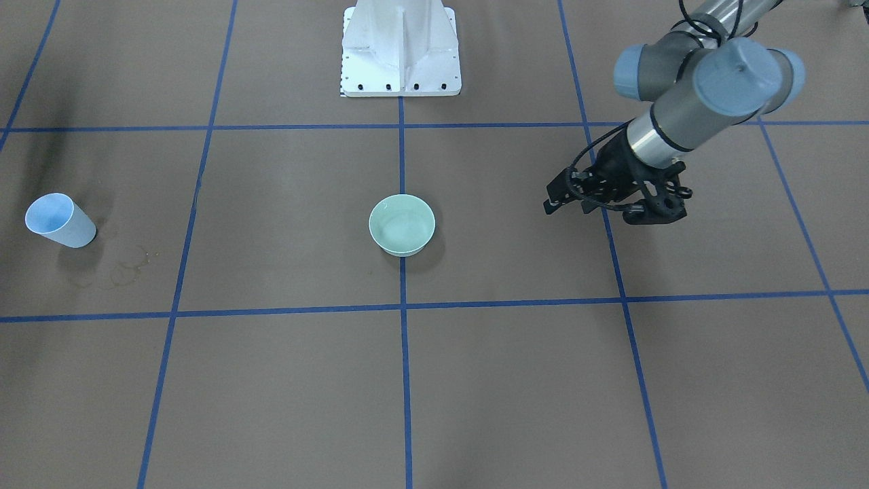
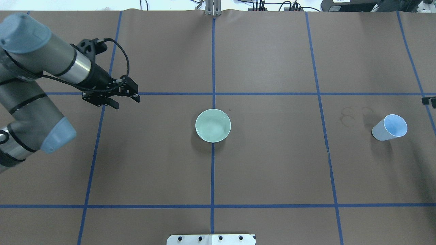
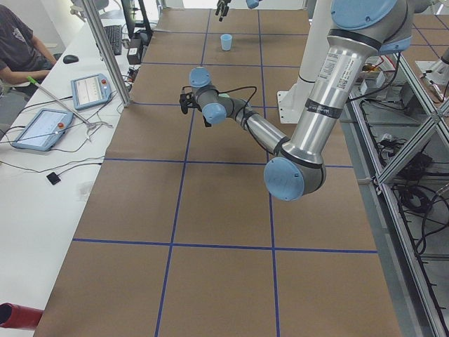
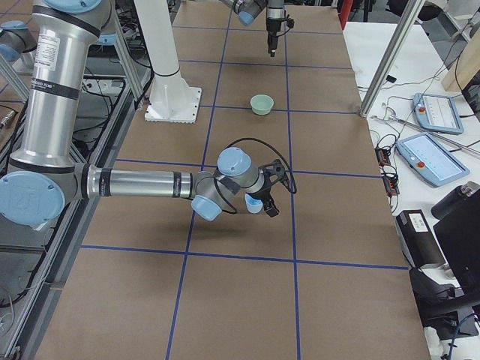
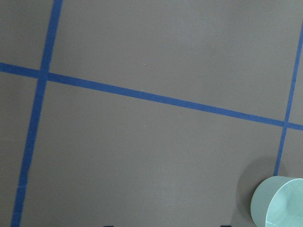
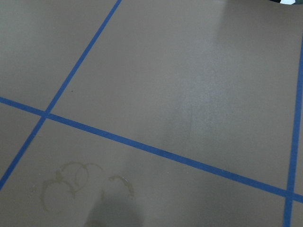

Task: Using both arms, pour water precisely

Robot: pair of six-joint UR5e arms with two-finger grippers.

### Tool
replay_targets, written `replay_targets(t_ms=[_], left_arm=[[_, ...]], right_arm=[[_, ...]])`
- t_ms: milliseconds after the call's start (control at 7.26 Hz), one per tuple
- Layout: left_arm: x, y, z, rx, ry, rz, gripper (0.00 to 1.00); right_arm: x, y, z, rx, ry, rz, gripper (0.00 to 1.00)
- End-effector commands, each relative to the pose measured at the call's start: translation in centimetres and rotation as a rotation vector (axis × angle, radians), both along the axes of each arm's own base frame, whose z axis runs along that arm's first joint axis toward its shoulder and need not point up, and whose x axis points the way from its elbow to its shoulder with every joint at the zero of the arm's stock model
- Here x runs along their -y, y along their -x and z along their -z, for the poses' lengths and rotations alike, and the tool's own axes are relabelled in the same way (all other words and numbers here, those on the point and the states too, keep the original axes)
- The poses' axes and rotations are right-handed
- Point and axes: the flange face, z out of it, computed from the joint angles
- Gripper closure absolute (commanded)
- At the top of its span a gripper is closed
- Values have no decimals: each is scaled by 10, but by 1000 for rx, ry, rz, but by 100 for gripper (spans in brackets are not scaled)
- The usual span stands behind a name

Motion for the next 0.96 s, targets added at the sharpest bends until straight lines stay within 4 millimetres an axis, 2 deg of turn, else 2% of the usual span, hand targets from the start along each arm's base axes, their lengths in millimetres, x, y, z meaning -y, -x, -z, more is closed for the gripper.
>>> replay_targets(t_ms=[0,138,275,551,826], left_arm=[[-4,-79,37,38,-34,-21,20],[2,-112,62,64,-43,-16,20],[-12,-148,79,96,-68,-19,20],[-11,-187,97,114,-72,-33,20],[-18,-211,85,144,-60,-58,23]], right_arm=[[12,-41,-1,-67,31,73,0],[11,-52,-7,-75,61,85,0],[10,-53,-13,-70,109,105,0],[17,-59,-15,-64,160,146,0],[24,-68,-13,-75,165,161,0]])
